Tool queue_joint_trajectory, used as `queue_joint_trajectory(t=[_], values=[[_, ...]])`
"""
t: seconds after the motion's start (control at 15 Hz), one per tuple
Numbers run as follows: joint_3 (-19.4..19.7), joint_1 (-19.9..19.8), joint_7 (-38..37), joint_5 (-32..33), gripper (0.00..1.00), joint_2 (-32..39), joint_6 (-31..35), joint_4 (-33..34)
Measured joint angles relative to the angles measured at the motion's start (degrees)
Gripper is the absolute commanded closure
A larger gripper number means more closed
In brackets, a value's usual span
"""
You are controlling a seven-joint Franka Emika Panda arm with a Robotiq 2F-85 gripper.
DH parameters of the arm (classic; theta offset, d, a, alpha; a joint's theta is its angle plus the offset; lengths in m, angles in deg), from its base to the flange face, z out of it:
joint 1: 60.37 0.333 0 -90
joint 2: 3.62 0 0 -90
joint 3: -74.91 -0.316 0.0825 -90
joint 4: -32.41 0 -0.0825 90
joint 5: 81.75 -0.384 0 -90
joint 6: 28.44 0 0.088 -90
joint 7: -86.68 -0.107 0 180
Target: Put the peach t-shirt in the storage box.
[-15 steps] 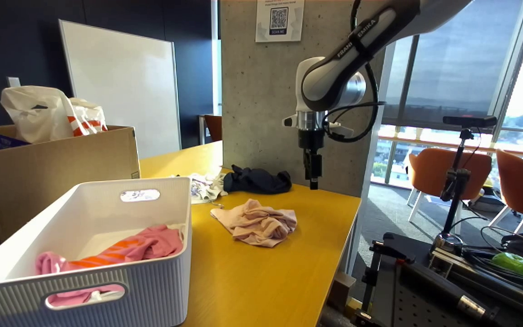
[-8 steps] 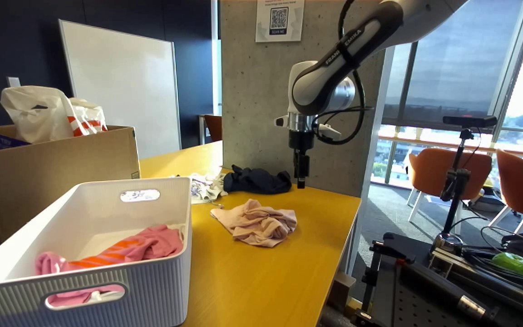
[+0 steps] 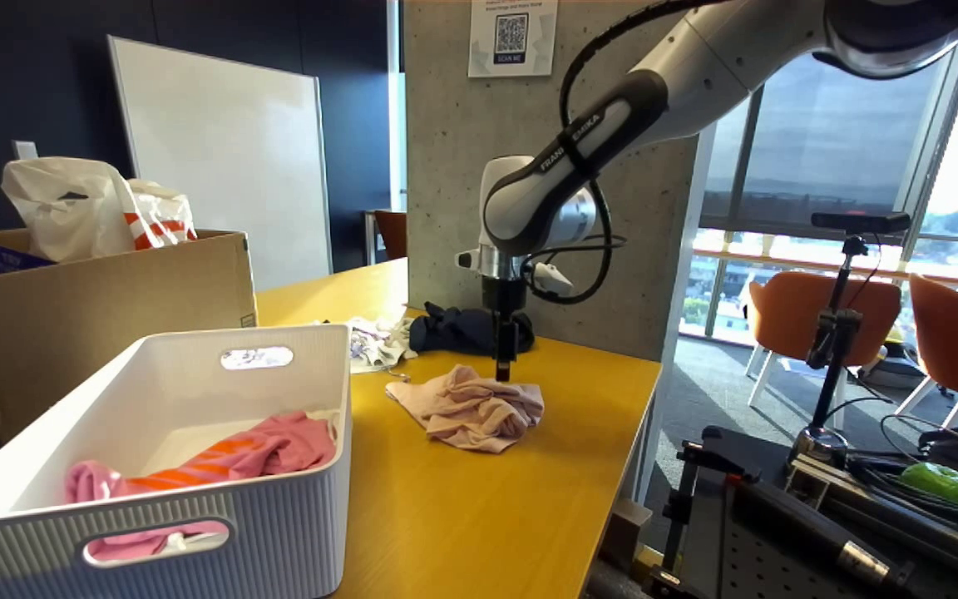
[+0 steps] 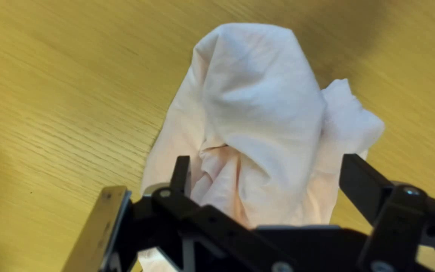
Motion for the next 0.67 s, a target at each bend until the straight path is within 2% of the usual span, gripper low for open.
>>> queue_joint_trajectory(t=[0.2, 0.27, 0.33, 0.67], values=[[-0.49, -0.08, 0.02, 0.1, 0.0, 5.64, -0.23, 5.72], [-0.55, -0.07, 0.02, 0.18, 0.25, 7.27, -0.32, 7.48], [-0.64, -0.05, 0.02, 0.28, 0.26, 8.73, -0.46, 9.11], [-1.56, -0.02, 0.12, 0.37, 0.66, 14.05, -5.6, 17.12]])
